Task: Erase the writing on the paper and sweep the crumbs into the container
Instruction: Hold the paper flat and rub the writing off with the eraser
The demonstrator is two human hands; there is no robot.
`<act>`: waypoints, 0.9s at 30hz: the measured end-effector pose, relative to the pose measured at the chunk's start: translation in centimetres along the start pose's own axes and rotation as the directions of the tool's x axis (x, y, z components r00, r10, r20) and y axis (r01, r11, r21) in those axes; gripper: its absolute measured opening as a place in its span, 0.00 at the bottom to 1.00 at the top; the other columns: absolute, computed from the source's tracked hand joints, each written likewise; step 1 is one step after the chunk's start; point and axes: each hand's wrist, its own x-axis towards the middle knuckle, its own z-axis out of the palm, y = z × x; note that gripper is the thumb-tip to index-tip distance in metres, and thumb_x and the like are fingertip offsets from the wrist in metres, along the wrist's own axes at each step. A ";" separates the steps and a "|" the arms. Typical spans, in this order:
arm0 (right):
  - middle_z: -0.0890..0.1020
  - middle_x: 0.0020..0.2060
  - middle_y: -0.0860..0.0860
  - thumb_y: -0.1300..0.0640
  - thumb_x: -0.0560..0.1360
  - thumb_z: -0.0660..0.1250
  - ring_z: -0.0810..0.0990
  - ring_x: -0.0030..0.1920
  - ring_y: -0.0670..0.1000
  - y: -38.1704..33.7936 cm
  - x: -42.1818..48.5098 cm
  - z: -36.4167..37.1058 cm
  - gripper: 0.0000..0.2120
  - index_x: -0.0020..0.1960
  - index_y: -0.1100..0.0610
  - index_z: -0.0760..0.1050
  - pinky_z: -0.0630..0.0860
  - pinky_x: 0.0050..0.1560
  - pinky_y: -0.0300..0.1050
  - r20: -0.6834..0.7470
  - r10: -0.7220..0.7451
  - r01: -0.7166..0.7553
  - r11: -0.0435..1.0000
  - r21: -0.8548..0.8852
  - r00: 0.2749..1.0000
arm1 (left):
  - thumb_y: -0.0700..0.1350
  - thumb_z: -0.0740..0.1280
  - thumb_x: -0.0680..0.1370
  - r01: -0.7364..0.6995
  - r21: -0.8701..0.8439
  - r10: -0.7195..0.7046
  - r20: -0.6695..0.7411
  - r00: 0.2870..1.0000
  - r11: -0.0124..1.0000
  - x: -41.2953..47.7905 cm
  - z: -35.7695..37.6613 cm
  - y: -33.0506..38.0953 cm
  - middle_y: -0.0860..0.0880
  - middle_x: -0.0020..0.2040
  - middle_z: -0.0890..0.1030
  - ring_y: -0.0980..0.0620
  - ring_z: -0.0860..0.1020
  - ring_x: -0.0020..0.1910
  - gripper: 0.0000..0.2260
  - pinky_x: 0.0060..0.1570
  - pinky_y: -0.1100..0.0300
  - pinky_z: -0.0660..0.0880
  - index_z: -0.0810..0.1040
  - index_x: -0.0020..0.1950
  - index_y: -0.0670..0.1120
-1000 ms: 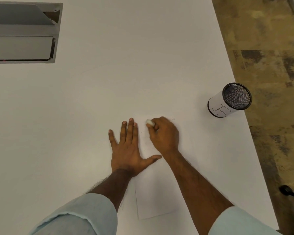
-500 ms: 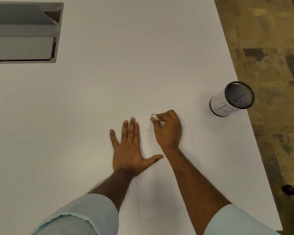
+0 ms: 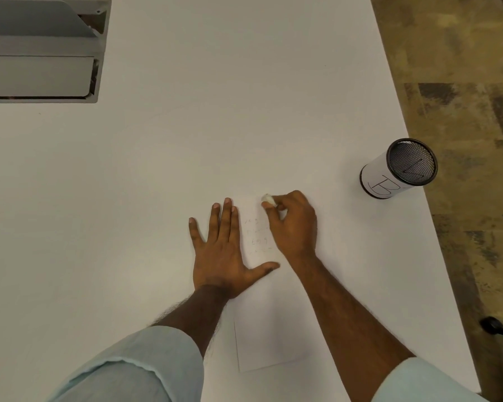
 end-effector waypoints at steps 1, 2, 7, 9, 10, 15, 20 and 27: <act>0.80 0.41 0.49 0.50 0.76 0.69 0.78 0.40 0.46 -0.2 -0.8 0.1 0.09 0.48 0.56 0.82 0.78 0.40 0.44 0.059 -0.049 0.049 0.999 0.005 0.997 | 0.85 0.41 0.65 -0.007 -0.004 0.007 -0.009 1.000 1.000 0.0 0.1 0.0 0.46 0.82 0.40 0.45 0.37 0.81 0.58 0.74 0.30 0.40 0.41 0.82 0.44; 0.80 0.41 0.49 0.51 0.77 0.68 0.78 0.41 0.47 -0.3 -1.6 0.4 0.09 0.49 0.56 0.82 0.78 0.40 0.45 0.120 -0.104 0.106 0.994 -0.004 0.987 | 0.84 0.42 0.66 -0.011 -0.010 0.011 -0.018 1.000 1.000 0.0 0.0 0.0 0.46 0.82 0.40 0.45 0.38 0.81 0.57 0.74 0.30 0.41 0.43 0.82 0.44; 0.79 0.39 0.49 0.53 0.76 0.69 0.78 0.39 0.50 0.2 -0.6 0.3 0.07 0.46 0.56 0.83 0.76 0.36 0.45 0.023 -0.105 0.107 0.988 -0.113 0.994 | 0.85 0.42 0.65 -0.002 -0.014 0.002 -0.015 1.000 1.000 -0.1 -0.1 0.1 0.46 0.82 0.41 0.45 0.39 0.81 0.58 0.74 0.30 0.41 0.43 0.82 0.44; 0.78 0.38 0.50 0.53 0.76 0.70 0.77 0.38 0.50 1.2 0.8 -0.6 0.07 0.45 0.56 0.83 0.77 0.36 0.47 -0.067 -0.015 0.010 0.998 -0.066 0.998 | 0.85 0.43 0.65 0.004 -0.012 -0.004 -0.017 1.000 1.000 -0.1 -0.1 -0.1 0.47 0.82 0.40 0.45 0.38 0.81 0.59 0.74 0.30 0.40 0.43 0.82 0.44; 0.78 0.38 0.49 0.52 0.76 0.70 0.77 0.37 0.48 1.6 1.3 -1.1 0.07 0.45 0.56 0.82 0.77 0.36 0.47 -0.092 0.017 -0.021 0.999 -0.034 0.996 | 0.85 0.43 0.65 0.006 -0.012 -0.006 -0.018 1.000 1.000 -0.1 0.0 -0.1 0.47 0.82 0.41 0.45 0.38 0.81 0.59 0.74 0.30 0.40 0.43 0.82 0.44; 0.79 0.40 0.48 0.53 0.76 0.70 0.77 0.39 0.46 1.8 -0.6 -1.5 0.07 0.46 0.56 0.82 0.77 0.39 0.44 0.070 -0.105 0.104 0.995 0.008 0.992 | 0.85 0.44 0.66 -0.006 -0.015 0.006 -0.018 1.000 1.000 -0.1 0.0 0.0 0.46 0.83 0.41 0.46 0.39 0.81 0.59 0.74 0.30 0.40 0.43 0.82 0.43; 0.78 0.38 0.49 0.52 0.76 0.69 0.77 0.38 0.50 2.3 0.1 -1.1 0.08 0.43 0.57 0.81 0.77 0.36 0.49 0.026 -0.134 0.136 0.986 -0.101 0.991 | 0.85 0.44 0.66 -0.004 -0.019 0.003 -0.023 1.000 1.000 0.0 0.1 0.0 0.46 0.83 0.43 0.45 0.40 0.81 0.59 0.74 0.30 0.41 0.45 0.82 0.43; 0.78 0.37 0.49 0.52 0.76 0.70 0.77 0.37 0.47 2.1 0.6 -1.8 0.07 0.43 0.56 0.81 0.77 0.38 0.48 -0.055 -0.046 0.046 0.999 -0.002 0.997 | 0.85 0.43 0.66 -0.005 -0.015 0.005 -0.018 1.000 1.000 0.0 0.1 0.0 0.46 0.83 0.42 0.45 0.40 0.81 0.59 0.74 0.30 0.40 0.43 0.82 0.43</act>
